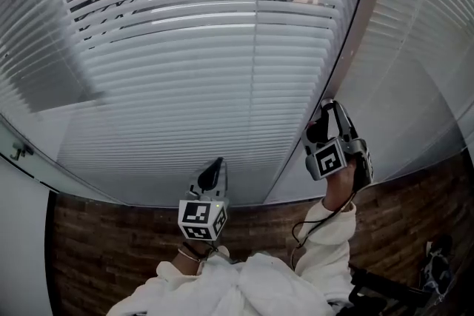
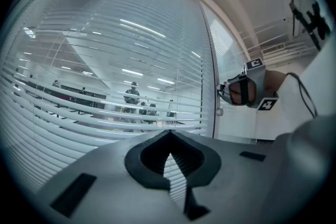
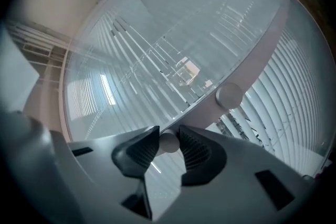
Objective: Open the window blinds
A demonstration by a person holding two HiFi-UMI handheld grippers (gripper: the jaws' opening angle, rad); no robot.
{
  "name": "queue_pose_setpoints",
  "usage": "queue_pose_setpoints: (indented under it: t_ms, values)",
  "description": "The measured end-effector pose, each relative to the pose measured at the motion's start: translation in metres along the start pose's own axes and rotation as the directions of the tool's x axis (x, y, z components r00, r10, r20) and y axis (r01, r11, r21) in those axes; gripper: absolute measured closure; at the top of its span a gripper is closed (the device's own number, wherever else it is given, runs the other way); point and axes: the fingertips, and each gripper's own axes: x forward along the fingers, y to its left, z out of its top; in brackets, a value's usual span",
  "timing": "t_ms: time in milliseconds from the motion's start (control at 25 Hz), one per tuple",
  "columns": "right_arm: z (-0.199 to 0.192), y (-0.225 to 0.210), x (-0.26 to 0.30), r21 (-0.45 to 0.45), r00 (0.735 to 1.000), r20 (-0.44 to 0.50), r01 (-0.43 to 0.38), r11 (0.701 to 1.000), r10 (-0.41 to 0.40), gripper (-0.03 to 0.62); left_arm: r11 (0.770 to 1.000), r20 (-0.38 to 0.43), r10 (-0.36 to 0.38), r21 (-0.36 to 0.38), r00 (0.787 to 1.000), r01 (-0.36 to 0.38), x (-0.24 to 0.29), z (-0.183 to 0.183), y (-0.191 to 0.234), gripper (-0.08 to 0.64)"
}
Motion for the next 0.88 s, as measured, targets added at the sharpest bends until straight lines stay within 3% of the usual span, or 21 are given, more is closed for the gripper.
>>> queue_pose_setpoints:
  t_ms: [200,320,400,480,560,600,640,680,720,760,800,840,880]
  values:
    - [0.001,-0.002,-0.001,0.098,0.999,0.017,-0.03,0.995,0.028,0.465,1.0,-0.002,0.007,-0.002,1.0,-0.007,-0.001,-0.001,0.0,0.561]
    - [0.001,0.0,-0.002,0.055,0.999,0.003,-0.036,0.998,0.036,0.465,1.0,-0.002,0.01,-0.005,1.0,-0.01,-0.001,-0.002,0.0,0.561]
    - [0.001,0.003,-0.001,-0.052,0.999,-0.03,-0.035,0.998,0.034,0.465,1.0,-0.001,0.012,-0.007,1.0,-0.012,0.0,-0.002,0.001,0.561]
    - [-0.001,0.008,0.0,-0.221,0.997,-0.08,-0.035,0.975,0.018,0.463,1.0,-0.002,0.013,-0.01,1.0,-0.013,0.0,-0.002,0.0,0.562]
    - [-0.003,0.012,0.0,-0.436,0.99,-0.137,-0.042,0.899,-0.02,0.457,1.0,-0.002,0.009,-0.011,1.0,-0.009,0.001,-0.002,-0.002,0.561]
    - [-0.005,0.014,-0.002,-0.544,0.985,-0.167,-0.053,0.837,-0.046,0.457,1.0,-0.002,0.003,-0.009,1.0,-0.003,0.001,-0.002,-0.005,0.561]
    - [-0.009,0.017,-0.004,-0.649,0.977,-0.199,-0.075,0.757,-0.073,0.457,1.0,-0.003,-0.003,-0.008,1.0,0.003,0.002,-0.002,-0.007,0.561]
    - [-0.015,0.021,-0.006,-0.754,0.968,-0.228,-0.109,0.647,-0.103,0.451,1.0,-0.003,-0.008,-0.007,1.0,0.008,0.003,-0.002,-0.009,0.562]
    - [-0.021,0.026,-0.009,-0.861,0.959,-0.246,-0.15,0.485,-0.14,0.432,1.0,-0.003,-0.013,-0.007,1.0,0.013,0.003,-0.002,-0.011,0.563]
    - [-0.026,0.031,-0.013,-0.949,0.952,-0.244,-0.194,0.25,-0.187,0.426,1.0,-0.002,-0.016,-0.007,1.0,0.016,0.003,-0.003,-0.012,0.561]
    - [-0.03,0.035,-0.018,-0.97,0.947,-0.218,-0.236,-0.052,-0.238,0.425,1.0,-0.003,-0.019,-0.006,1.0,0.019,0.002,-0.003,-0.013,0.563]
    - [-0.035,0.036,-0.023,-0.887,0.943,-0.174,-0.275,-0.371,-0.283,0.425,1.0,-0.005,-0.021,-0.005,1.0,0.021,0.001,-0.004,-0.013,0.561]
    - [-0.041,0.036,-0.026,-0.7,0.942,-0.119,-0.304,-0.646,-0.315,0.425,1.0,-0.007,-0.021,-0.005,1.0,0.021,0.0,-0.005,-0.013,0.562]
